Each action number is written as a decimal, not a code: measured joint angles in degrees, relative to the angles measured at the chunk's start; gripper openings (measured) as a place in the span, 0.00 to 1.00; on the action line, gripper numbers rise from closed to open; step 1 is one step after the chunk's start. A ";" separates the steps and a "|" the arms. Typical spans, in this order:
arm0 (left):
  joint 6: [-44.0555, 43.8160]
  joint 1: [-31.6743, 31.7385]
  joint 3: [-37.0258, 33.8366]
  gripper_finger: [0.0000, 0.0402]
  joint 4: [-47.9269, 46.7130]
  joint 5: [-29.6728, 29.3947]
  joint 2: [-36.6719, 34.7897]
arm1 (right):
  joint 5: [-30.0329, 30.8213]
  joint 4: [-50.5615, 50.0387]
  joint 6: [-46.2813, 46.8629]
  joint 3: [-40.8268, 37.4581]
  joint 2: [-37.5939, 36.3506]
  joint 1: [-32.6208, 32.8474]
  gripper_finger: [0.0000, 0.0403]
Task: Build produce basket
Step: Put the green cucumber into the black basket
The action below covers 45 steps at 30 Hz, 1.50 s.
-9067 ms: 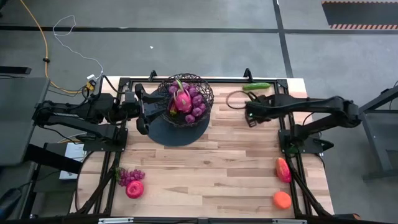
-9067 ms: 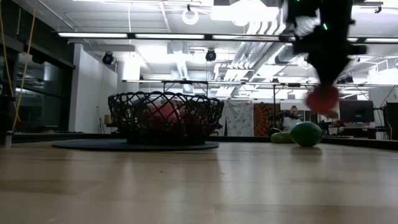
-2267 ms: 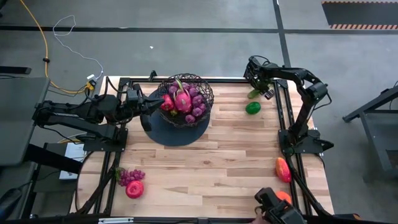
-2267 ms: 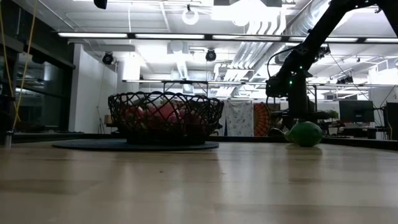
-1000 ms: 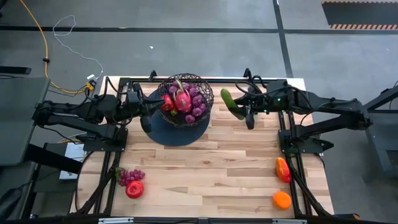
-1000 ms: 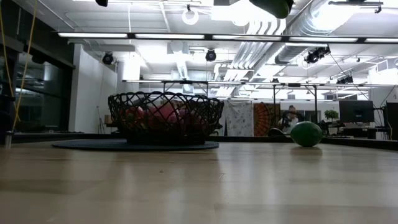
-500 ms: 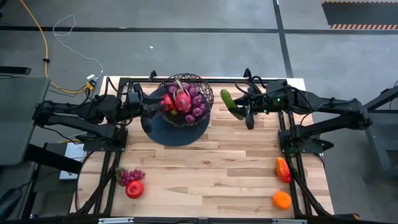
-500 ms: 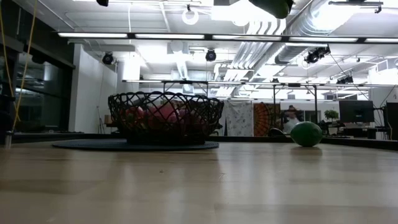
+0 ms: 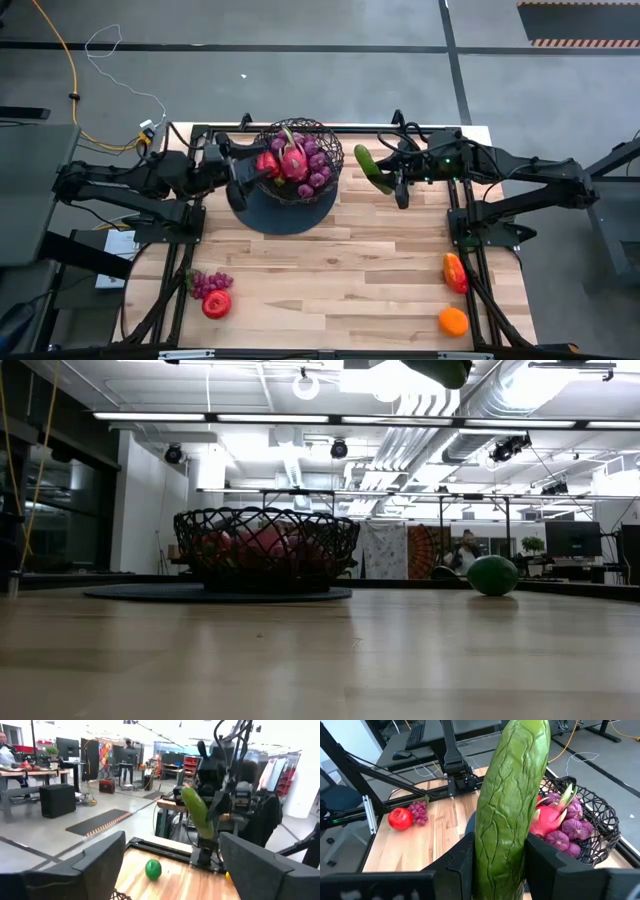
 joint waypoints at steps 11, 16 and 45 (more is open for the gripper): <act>-2.97 0.02 1.94 0.80 0.70 3.47 5.99 | -0.01 4.02 1.51 0.01 3.42 0.19 0.29; -2.87 0.02 4.02 0.80 7.29 6.60 12.10 | -1.44 14.04 -1.15 0.01 10.44 1.89 0.29; -2.93 -0.50 7.01 0.80 25.28 15.33 29.28 | -2.30 30.86 -8.11 0.01 18.40 7.13 0.29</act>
